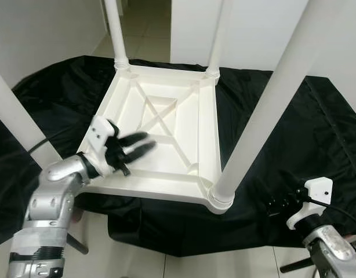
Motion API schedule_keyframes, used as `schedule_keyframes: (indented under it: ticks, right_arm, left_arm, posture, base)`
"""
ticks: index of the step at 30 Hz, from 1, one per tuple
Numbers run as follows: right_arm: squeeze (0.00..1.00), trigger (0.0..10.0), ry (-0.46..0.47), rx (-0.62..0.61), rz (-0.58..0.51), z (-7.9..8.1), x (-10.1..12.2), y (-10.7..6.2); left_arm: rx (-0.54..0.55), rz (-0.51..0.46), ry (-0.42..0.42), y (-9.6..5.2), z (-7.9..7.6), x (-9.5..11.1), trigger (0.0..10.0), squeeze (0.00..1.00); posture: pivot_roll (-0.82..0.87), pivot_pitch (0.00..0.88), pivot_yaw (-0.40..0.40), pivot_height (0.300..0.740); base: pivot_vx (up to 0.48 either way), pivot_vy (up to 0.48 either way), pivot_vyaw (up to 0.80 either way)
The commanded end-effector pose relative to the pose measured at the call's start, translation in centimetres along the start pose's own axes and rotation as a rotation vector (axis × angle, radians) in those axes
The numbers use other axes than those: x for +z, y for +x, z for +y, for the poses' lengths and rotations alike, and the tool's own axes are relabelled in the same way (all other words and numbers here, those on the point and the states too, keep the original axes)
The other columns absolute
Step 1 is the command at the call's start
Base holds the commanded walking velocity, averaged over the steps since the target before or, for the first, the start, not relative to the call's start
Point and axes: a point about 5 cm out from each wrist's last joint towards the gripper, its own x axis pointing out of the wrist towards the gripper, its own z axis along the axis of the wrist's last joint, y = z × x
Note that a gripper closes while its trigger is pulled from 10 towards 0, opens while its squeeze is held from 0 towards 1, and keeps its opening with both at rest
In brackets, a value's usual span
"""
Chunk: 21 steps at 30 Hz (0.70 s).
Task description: Building children table
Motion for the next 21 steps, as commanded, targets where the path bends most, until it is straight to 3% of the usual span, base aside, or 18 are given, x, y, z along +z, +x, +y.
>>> schedule_keyframes:
  ticks: [1,12,17,21]
  right_arm:
    - [0.0,10.0,0.024,0.098,0.022,0.7,0.0,-0.1]
    - [0.0,10.0,0.021,0.426,0.078,2.6,0.8,0.5]
    - [0.0,10.0,0.02,0.465,0.063,3.3,1.0,1.5]
    - [0.0,10.0,0.007,0.477,0.025,4.2,0.9,3.4]
  left_arm:
    - [0.025,0.016,0.014,0.3,-0.7,0.0,10.0,0.0]
    - [0.032,0.038,0.059,1.3,-2.9,-0.3,10.0,0.0]
    - [0.022,0.073,0.108,1.2,-3.8,-0.4,10.0,0.0]
    - [0.008,0.086,0.102,1.4,-4.2,-0.5,10.0,0.0]
  posture:
    - [0.04,0.055,-0.024,0.74]
    - [0.05,0.043,-0.028,0.74]
    - [0.05,0.036,-0.028,0.74]
    - [0.06,0.034,-0.026,0.74]
  base:
    - [0.0,0.0,0.0]
    - [0.0,0.0,0.0]
    - [0.0,0.0,0.0]
    - [0.0,0.0,0.0]
